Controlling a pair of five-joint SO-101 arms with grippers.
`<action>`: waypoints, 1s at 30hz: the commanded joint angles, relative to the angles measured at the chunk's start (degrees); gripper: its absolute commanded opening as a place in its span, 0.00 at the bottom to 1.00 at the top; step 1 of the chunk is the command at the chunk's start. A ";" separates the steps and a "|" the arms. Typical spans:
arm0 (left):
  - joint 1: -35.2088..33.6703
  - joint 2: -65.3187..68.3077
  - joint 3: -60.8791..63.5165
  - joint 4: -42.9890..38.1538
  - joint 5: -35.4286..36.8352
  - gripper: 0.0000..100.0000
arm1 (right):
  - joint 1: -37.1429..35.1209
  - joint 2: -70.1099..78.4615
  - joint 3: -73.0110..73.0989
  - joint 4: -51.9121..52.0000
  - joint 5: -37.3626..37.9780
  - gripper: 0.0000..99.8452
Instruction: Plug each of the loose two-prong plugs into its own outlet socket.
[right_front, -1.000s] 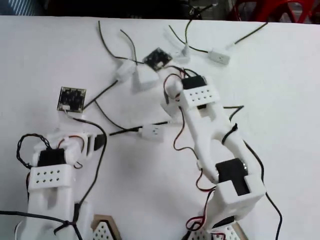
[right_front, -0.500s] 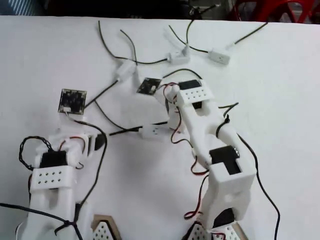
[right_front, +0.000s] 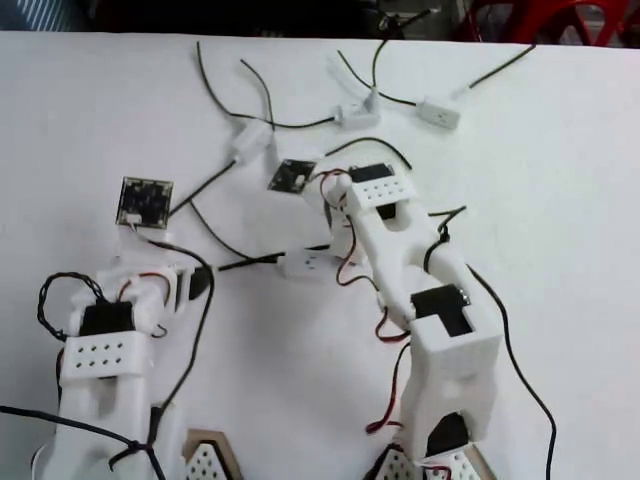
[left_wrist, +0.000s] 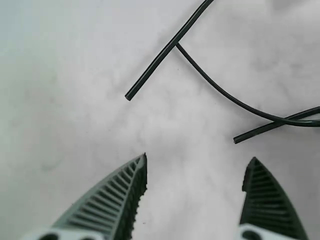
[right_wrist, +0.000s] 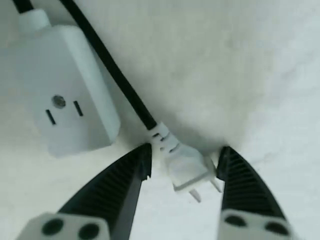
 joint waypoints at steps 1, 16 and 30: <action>-0.57 -1.36 0.09 -1.14 -0.18 0.31 | 1.36 -0.04 -0.53 -0.13 -0.09 0.03; -0.40 -1.36 0.18 -1.14 -0.18 0.31 | 7.08 -16.48 0.18 10.42 -33.14 0.02; -0.40 -1.36 0.18 -1.14 -0.18 0.31 | 6.90 -16.92 1.32 14.73 -34.11 0.16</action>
